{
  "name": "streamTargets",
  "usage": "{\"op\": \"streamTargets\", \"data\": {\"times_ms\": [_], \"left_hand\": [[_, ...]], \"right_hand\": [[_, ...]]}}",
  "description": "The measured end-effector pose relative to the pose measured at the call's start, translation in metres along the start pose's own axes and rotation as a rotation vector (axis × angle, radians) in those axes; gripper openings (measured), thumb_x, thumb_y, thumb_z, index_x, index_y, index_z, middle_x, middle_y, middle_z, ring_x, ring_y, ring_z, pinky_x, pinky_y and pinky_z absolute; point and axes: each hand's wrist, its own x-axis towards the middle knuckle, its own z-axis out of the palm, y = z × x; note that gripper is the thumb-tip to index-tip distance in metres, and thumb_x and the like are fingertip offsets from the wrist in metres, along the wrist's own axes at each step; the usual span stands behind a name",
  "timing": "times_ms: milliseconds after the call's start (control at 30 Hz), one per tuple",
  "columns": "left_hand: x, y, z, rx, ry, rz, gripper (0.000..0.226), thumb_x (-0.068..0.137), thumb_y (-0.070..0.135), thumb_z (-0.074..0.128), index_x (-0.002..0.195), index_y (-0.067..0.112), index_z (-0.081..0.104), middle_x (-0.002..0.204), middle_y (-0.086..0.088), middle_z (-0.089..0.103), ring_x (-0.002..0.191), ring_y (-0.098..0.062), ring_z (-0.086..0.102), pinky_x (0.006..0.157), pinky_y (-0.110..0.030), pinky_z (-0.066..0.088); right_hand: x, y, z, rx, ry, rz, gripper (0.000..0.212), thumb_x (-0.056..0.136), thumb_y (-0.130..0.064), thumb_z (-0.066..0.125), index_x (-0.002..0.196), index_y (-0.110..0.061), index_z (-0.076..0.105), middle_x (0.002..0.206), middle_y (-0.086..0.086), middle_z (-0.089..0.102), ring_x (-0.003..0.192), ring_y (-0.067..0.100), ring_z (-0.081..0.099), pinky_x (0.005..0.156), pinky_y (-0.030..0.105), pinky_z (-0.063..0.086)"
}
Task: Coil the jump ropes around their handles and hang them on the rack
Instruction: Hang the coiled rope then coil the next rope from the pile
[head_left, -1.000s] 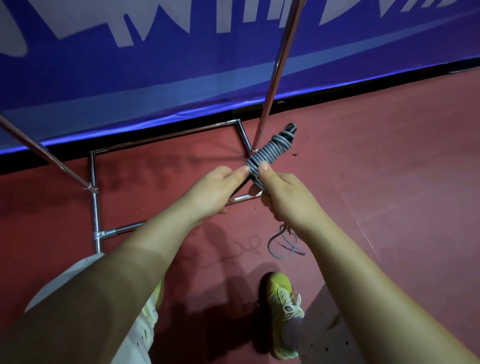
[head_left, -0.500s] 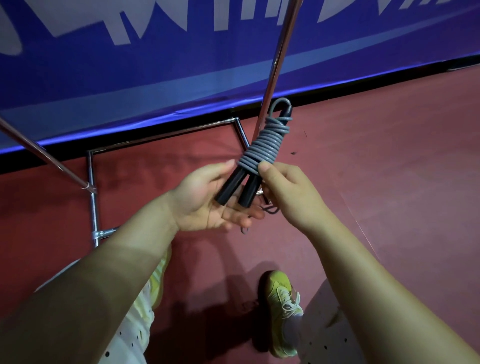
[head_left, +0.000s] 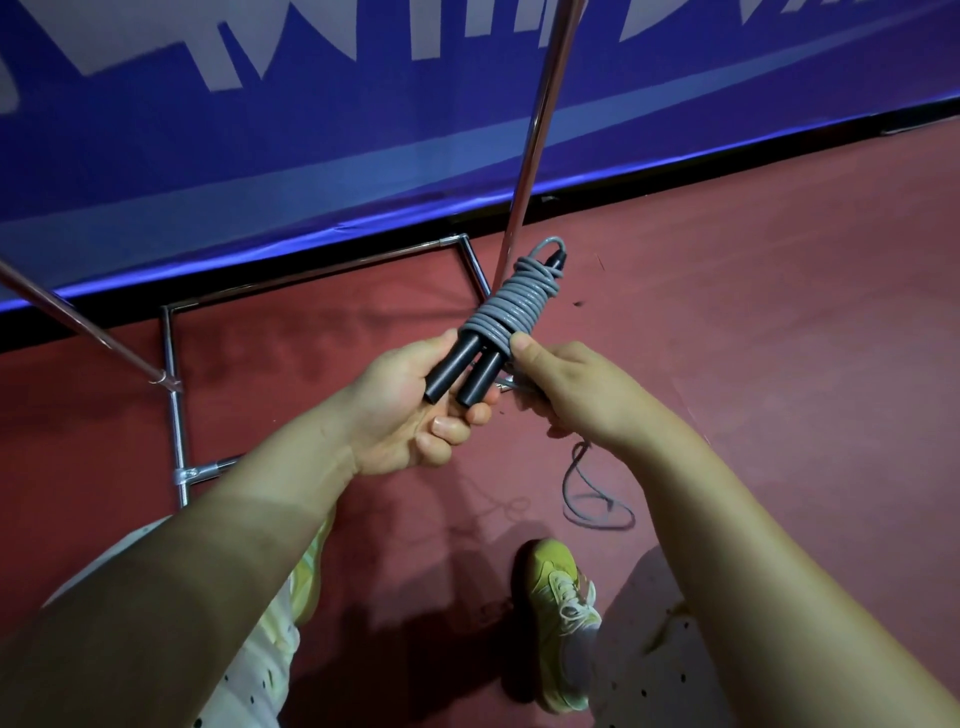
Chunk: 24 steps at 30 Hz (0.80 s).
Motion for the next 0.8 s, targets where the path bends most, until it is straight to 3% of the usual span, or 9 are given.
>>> {"op": "streamTargets", "data": {"times_ms": [67, 167, 300, 433, 533, 633, 700, 800], "left_hand": [[0.001, 0.000, 0.001, 0.008, 0.056, 0.037, 0.062, 0.096, 0.059, 0.023, 0.086, 0.008, 0.057, 0.064, -0.001, 0.048, 0.044, -0.005, 0.029, 0.035, -0.014, 0.021], [0.003, 0.001, 0.003, 0.024, 0.134, 0.107, 0.057, 0.097, 0.057, 0.025, 0.089, 0.010, 0.056, 0.065, -0.002, 0.048, 0.044, -0.006, 0.030, 0.036, -0.014, 0.023], [0.011, -0.001, 0.004, 0.247, 0.387, 0.286, 0.047, 0.100, 0.049, 0.031, 0.086, 0.013, 0.057, 0.070, -0.002, 0.047, 0.049, -0.008, 0.031, 0.042, -0.017, 0.023], [0.015, -0.004, 0.003, 0.399, 0.464, 0.367, 0.038, 0.100, 0.045, 0.034, 0.083, 0.019, 0.056, 0.076, -0.003, 0.048, 0.057, -0.011, 0.035, 0.048, -0.021, 0.026], [0.012, 0.004, 0.000, 0.166, 0.301, 0.288, 0.049, 0.099, 0.053, 0.030, 0.084, 0.014, 0.057, 0.067, -0.001, 0.050, 0.046, -0.006, 0.033, 0.041, -0.016, 0.026], [0.003, 0.011, -0.005, -0.103, 0.069, 0.146, 0.058, 0.095, 0.061, 0.026, 0.082, 0.013, 0.056, 0.065, 0.001, 0.049, 0.042, -0.004, 0.030, 0.037, -0.015, 0.027], [-0.001, 0.012, -0.004, -0.161, 0.007, 0.112, 0.059, 0.093, 0.062, 0.027, 0.081, 0.013, 0.055, 0.065, 0.002, 0.048, 0.042, -0.004, 0.030, 0.038, -0.015, 0.029], [-0.002, 0.012, -0.002, -0.205, -0.005, 0.104, 0.058, 0.093, 0.062, 0.027, 0.082, 0.012, 0.055, 0.065, 0.002, 0.048, 0.042, -0.004, 0.030, 0.039, -0.015, 0.030]], "right_hand": [[0.000, -0.003, 0.001, -0.106, 0.079, 0.001, 0.057, 0.098, -0.053, 0.034, 0.062, -0.013, 0.049, 0.056, 0.000, 0.042, 0.054, 0.017, 0.041, 0.061, 0.032, 0.038], [-0.001, -0.006, 0.006, -0.159, 0.197, -0.011, 0.054, 0.097, -0.054, 0.037, 0.060, -0.015, 0.037, 0.054, 0.000, 0.035, 0.050, 0.016, 0.033, 0.053, 0.031, 0.027], [0.000, -0.005, 0.010, 0.045, 0.165, -0.015, 0.056, 0.097, -0.054, 0.037, 0.063, -0.015, 0.057, 0.051, -0.008, 0.049, 0.043, 0.003, 0.044, 0.057, 0.027, 0.035], [0.000, -0.004, 0.012, 0.250, 0.123, 0.018, 0.055, 0.100, -0.046, 0.038, 0.059, -0.018, 0.062, 0.044, -0.009, 0.042, 0.036, 0.005, 0.033, 0.047, 0.025, 0.026], [-0.001, -0.005, 0.007, 0.454, 0.125, 0.044, 0.055, 0.098, -0.041, 0.046, 0.050, -0.019, 0.061, 0.046, -0.008, 0.032, 0.039, 0.007, 0.024, 0.043, 0.023, 0.020], [-0.002, -0.003, 0.000, 0.273, 0.149, -0.064, 0.030, 0.093, -0.032, 0.060, 0.066, -0.018, 0.059, 0.046, -0.014, 0.035, 0.042, 0.003, 0.028, 0.044, 0.018, 0.026], [-0.002, 0.000, -0.005, 0.135, 0.194, -0.121, 0.022, 0.093, -0.026, 0.061, 0.073, -0.016, 0.061, 0.044, -0.015, 0.039, 0.041, 0.001, 0.032, 0.043, 0.012, 0.027], [-0.001, 0.000, -0.005, -0.035, 0.264, -0.186, 0.022, 0.095, -0.029, 0.057, 0.078, -0.018, 0.067, 0.054, -0.011, 0.043, 0.047, 0.003, 0.037, 0.046, 0.014, 0.029]]}}
